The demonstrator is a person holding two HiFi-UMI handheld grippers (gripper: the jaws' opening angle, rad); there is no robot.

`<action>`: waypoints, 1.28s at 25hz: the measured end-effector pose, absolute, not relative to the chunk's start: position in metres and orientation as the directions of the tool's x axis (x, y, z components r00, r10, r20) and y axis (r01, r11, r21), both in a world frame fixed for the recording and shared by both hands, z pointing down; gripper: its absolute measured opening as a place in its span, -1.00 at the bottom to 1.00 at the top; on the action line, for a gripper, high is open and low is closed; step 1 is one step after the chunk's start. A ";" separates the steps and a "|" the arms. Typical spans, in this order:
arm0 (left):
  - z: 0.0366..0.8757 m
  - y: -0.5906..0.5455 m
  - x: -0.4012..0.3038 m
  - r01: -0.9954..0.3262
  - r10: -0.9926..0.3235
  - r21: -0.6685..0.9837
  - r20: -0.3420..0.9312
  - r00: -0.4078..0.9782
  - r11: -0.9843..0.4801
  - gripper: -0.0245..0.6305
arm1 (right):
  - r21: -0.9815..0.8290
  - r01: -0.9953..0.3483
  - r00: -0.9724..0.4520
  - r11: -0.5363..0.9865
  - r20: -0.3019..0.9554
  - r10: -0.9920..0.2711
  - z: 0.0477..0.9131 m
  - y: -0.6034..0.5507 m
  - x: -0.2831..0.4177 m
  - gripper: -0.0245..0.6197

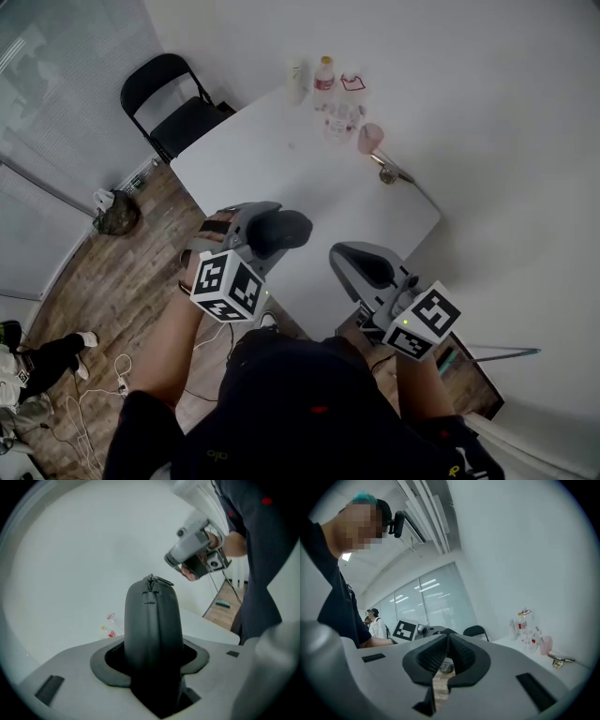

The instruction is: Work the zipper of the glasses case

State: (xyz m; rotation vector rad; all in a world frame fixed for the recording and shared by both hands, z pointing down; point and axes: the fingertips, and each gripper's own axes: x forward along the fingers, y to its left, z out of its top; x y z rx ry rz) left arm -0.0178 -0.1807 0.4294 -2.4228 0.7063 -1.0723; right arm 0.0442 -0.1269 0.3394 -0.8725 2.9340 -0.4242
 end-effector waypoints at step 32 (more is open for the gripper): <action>0.325 -0.163 -0.084 -0.672 -0.689 0.173 -0.072 0.721 -0.720 -0.13 | -0.076 -0.856 -0.512 0.511 0.007 -0.859 0.340 -0.170 0.155 -0.87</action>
